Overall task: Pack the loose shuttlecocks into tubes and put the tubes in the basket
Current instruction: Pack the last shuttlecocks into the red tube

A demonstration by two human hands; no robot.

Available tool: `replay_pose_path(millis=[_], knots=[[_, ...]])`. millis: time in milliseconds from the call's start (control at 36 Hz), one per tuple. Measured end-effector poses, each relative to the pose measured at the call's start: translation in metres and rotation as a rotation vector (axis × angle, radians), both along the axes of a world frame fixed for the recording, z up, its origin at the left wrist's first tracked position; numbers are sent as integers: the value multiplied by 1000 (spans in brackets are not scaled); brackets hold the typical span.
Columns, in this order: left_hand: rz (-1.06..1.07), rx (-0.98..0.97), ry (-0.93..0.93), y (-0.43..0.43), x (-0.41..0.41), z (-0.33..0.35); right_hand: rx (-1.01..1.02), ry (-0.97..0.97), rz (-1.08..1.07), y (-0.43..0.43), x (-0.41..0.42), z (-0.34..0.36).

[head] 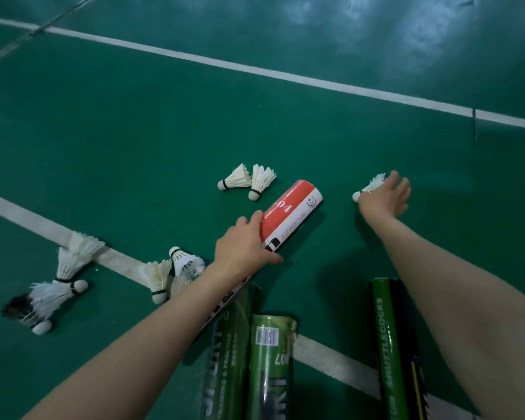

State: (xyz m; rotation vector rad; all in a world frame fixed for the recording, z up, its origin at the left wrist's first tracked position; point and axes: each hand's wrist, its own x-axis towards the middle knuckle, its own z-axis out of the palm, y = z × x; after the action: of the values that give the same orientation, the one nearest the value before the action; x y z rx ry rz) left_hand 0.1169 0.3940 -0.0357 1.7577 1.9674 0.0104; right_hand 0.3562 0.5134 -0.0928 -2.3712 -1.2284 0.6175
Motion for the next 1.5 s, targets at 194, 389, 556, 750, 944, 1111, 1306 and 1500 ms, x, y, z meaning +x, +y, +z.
replay_pose_path(millis=[194, 389, 556, 750, 944, 1111, 1306, 1500], knots=[[-11, 5, 33, 2, 11, -3, -21, 63, -51, 4, 13, -13], [8, 44, 23, -6, -3, 6, 11, 199, -41, -12, -18, -11], [34, 81, 35, -28, -39, 35, 191, 238, 98, -28, -74, 22], [61, 129, 44, -68, -86, 67, 348, 474, 249, -67, -134, 70], [149, 197, -13, -105, -140, 88, 464, 534, 489, -102, -173, 153], [177, 246, -131, -124, -154, 92, 216, 568, 758, -140, -209, 188], [152, 294, -107, -139, -167, 84, 131, 574, 979, -170, -230, 181], [166, 197, -24, -119, -171, 64, 104, 792, 771, -124, -231, 135]])
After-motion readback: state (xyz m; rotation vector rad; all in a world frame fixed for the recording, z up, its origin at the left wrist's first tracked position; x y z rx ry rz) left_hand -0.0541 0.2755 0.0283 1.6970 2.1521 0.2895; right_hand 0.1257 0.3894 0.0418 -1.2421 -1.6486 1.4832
